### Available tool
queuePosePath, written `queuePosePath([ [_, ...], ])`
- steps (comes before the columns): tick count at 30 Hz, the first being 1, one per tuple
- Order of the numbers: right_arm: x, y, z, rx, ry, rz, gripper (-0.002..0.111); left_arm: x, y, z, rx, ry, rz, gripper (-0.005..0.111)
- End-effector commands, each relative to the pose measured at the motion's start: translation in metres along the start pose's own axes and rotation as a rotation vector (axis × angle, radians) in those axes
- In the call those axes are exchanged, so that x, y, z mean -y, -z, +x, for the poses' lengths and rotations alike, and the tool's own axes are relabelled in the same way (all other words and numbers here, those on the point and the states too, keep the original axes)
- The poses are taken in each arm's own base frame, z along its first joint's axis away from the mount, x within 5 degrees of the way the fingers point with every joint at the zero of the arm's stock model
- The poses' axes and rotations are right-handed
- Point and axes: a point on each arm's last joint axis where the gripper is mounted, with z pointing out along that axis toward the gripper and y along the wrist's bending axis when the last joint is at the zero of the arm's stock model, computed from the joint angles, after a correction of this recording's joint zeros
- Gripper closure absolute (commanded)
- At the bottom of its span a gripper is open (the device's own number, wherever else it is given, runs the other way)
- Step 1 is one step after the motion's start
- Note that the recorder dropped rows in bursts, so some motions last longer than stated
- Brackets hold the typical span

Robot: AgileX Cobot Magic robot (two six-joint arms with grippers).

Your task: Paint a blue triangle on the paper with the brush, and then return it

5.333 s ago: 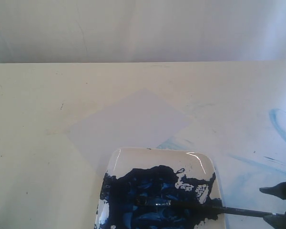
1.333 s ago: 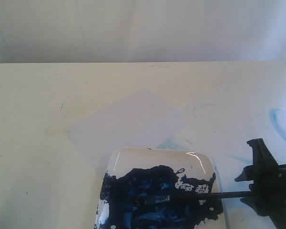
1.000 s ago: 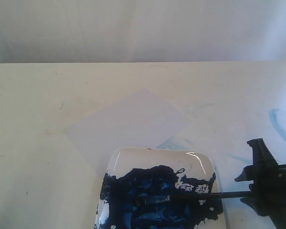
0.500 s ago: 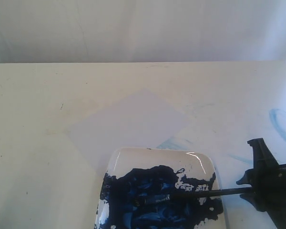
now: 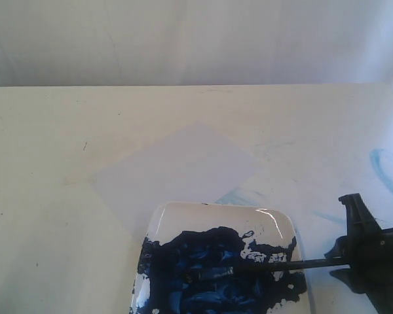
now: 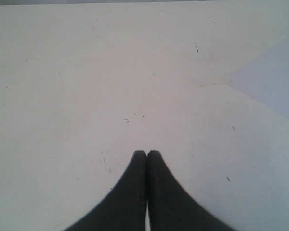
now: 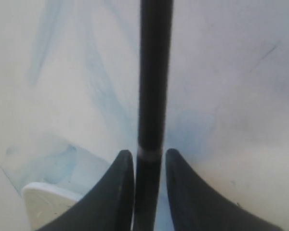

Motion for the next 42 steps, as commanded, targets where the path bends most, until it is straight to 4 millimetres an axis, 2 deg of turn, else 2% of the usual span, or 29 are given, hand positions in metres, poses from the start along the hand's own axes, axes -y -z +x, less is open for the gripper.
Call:
queuePosePath([
  [1,-0.001,-0.007,0.002,-0.033,-0.012,0.037,0.085,0.0,0.0,0.001,0.005,0.007,0.008,0.107],
  [11,-0.015,-0.008,0.003,-0.043,-0.001,0.007,0.085,0.0,0.0,0.001,0.005,0.007,0.008,0.107],
  [27,-0.017,-0.006,0.002,-0.033,0.004,-0.01,0.086,0.0,0.0,0.001,0.005,0.007,0.008,0.107],
  [36,-0.017,-0.006,0.002,-0.032,0.004,-0.011,0.108,0.0,0.0,0.001,0.005,0.007,0.008,0.107],
  [42,-0.019,-0.005,-0.001,0.0,0.002,-0.025,0.108,0.0,0.0,0.001,0.005,0.007,0.008,0.107],
])
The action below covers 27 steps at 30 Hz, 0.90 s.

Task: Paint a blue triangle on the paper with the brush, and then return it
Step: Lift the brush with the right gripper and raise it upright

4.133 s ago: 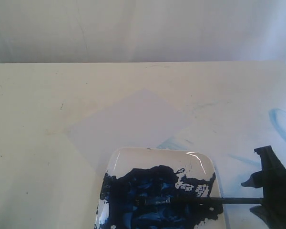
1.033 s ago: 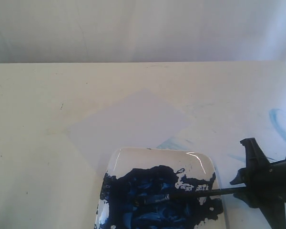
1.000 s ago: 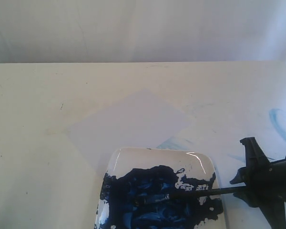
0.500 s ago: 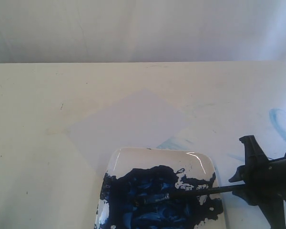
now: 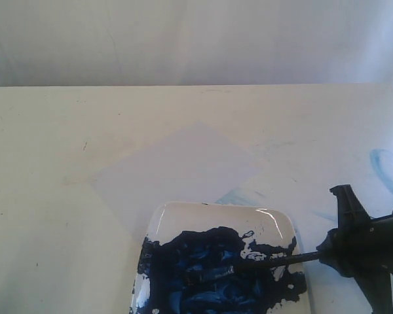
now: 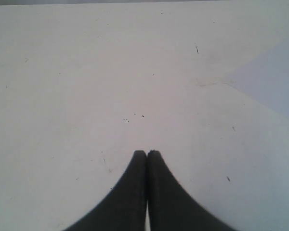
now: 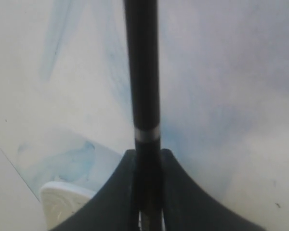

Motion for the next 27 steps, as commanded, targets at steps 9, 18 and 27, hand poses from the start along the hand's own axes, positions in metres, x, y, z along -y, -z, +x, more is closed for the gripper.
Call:
queuePosePath([
  [9,-0.013,0.017,-0.004,0.082,0.024,-0.122,0.108,0.0,0.0,0.001,0.005,0.007,0.008,0.107],
  [18,-0.028,0.065,-0.002,0.18,0.244,-0.353,0.108,0.0,0.0,0.001,0.005,0.007,0.008,0.107],
  [27,-0.031,0.108,0.003,0.327,0.647,-0.507,0.108,0.0,0.0,0.001,0.005,0.007,0.008,0.107],
])
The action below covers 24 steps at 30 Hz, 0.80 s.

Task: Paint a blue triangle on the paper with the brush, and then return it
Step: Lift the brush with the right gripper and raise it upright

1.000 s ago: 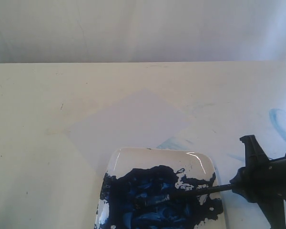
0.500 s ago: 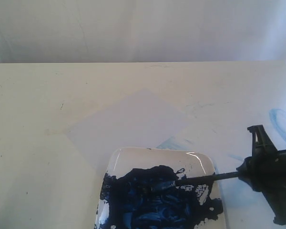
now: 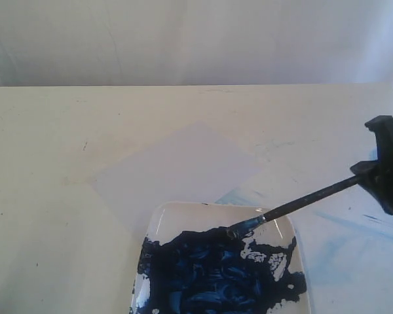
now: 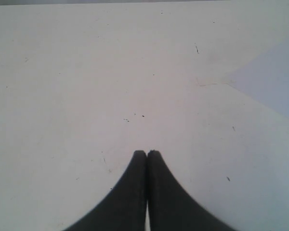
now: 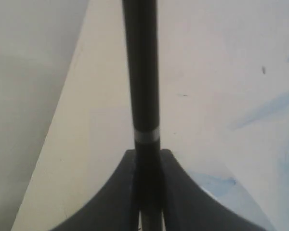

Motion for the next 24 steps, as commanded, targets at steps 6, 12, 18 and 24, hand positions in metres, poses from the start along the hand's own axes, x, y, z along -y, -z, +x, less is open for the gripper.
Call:
queuePosePath([
  [6,-0.014,0.03,-0.005,0.089,0.501,-0.123,0.108,0.0,0.0,0.001,0.005,0.007,0.008,0.107],
  [12,-0.044,0.044,-0.009,0.084,0.653,-0.237,0.108,0.0,0.0,0.001,0.005,0.007,0.008,0.107],
  [18,-0.08,0.06,-0.009,0.073,0.946,-0.402,0.108,0.0,0.0,0.001,0.005,0.007,0.008,0.107],
  [24,-0.106,0.06,0.014,-0.005,1.167,-0.822,0.108,0.0,0.0,0.001,0.005,0.007,0.008,0.107],
])
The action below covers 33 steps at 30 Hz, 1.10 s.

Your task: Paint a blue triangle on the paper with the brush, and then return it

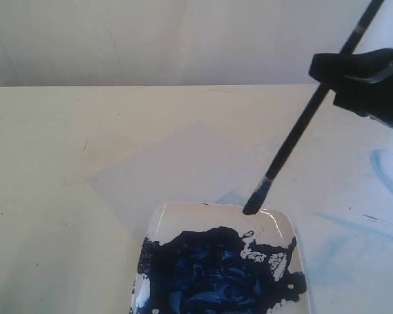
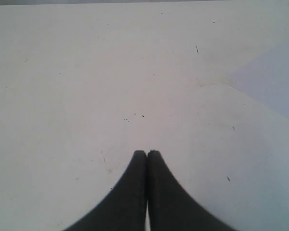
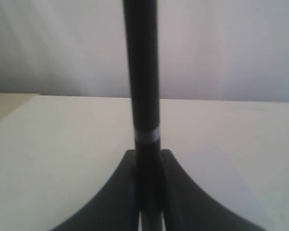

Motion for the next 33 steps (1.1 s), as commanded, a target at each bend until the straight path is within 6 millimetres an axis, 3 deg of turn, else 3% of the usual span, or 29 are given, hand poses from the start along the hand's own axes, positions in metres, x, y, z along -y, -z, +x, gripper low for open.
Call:
queuePosePath([
  [1,-0.008,-0.019,0.002,0.004,0.122,-0.205,0.108,0.0,0.0,0.001,0.005,0.007,0.008,0.107],
  [6,0.003,-0.043,0.021,-0.09,0.108,-0.258,0.108,0.0,0.0,0.001,0.005,0.007,0.008,0.107],
  [10,0.007,-0.051,0.029,-0.122,0.093,-0.281,0.108,0.0,0.0,0.001,0.005,0.007,0.008,0.107],
  [16,0.009,-0.052,0.033,-0.138,0.088,-0.26,0.108,0.0,0.0,0.001,0.005,0.007,0.008,0.107],
  [25,0.016,-0.047,0.062,-0.203,0.21,-0.225,0.108,0.0,0.0,0.001,0.005,0.007,0.008,0.107],
  [33,0.02,-0.045,0.072,-0.24,0.2,-0.182,0.108,0.0,0.0,0.001,0.005,0.007,0.008,0.107],
])
